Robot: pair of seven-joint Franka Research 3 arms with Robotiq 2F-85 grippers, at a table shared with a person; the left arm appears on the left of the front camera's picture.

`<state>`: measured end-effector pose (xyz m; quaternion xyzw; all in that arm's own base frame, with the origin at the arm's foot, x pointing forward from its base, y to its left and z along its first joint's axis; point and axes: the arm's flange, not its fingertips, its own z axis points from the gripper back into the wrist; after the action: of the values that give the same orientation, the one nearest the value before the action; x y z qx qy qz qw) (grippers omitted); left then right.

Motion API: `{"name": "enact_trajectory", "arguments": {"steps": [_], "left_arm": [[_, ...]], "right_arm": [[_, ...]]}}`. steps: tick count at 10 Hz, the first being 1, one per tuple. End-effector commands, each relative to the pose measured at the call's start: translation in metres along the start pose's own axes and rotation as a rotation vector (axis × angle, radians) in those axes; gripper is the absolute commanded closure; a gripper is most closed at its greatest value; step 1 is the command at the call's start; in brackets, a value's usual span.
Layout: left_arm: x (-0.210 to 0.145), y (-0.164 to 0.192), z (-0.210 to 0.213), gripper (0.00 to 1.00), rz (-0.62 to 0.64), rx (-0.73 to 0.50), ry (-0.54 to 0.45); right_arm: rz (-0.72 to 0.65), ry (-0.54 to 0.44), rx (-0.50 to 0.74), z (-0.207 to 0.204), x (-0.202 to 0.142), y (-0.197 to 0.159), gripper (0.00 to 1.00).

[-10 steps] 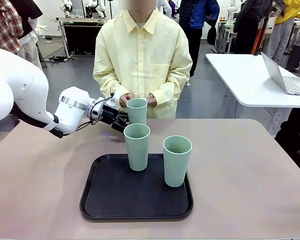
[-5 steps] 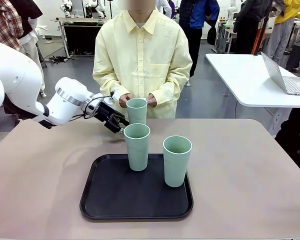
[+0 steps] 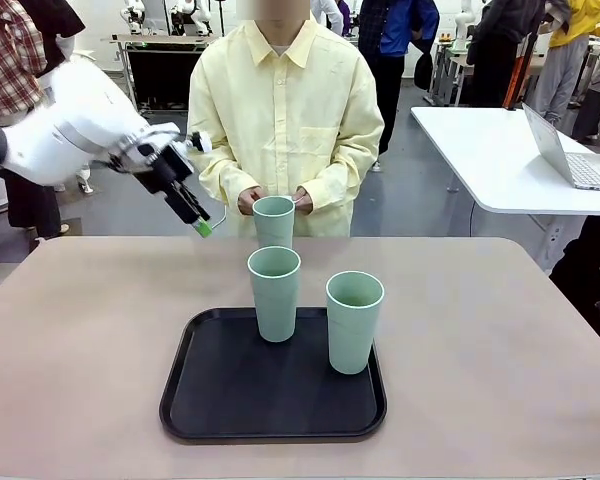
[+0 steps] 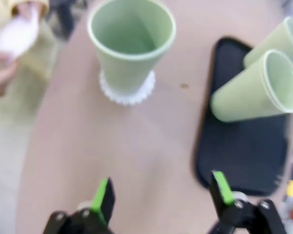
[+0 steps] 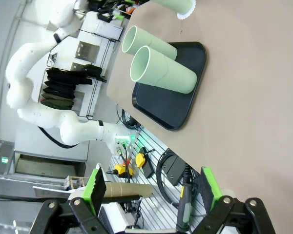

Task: Place coasters on the table and set cups on them.
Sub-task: Pick up one Reusable plastic cup and place it on a coaster set by the human.

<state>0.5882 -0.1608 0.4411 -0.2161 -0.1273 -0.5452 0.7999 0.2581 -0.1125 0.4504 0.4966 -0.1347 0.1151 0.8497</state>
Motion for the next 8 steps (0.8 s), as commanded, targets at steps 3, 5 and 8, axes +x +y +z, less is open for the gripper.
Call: {"name": "enact_trajectory", "arguments": {"steps": [3, 5, 8], "left_arm": [[0.027, -0.062, 0.043, 0.00, 0.276, 0.162, 0.260], [0.033, -0.071, 0.053, 0.00, 0.315, 0.271, 0.268], [0.030, -0.070, 0.056, 0.00, 0.295, 0.231, 0.249]], "right_arm": [[0.018, -0.029, 0.032, 0.000, 0.004, 0.001, 0.00], [0.018, -0.029, 0.032, 0.000, 0.004, 0.001, 0.00], [0.018, -0.029, 0.032, 0.000, 0.004, 0.001, 0.00]]}}
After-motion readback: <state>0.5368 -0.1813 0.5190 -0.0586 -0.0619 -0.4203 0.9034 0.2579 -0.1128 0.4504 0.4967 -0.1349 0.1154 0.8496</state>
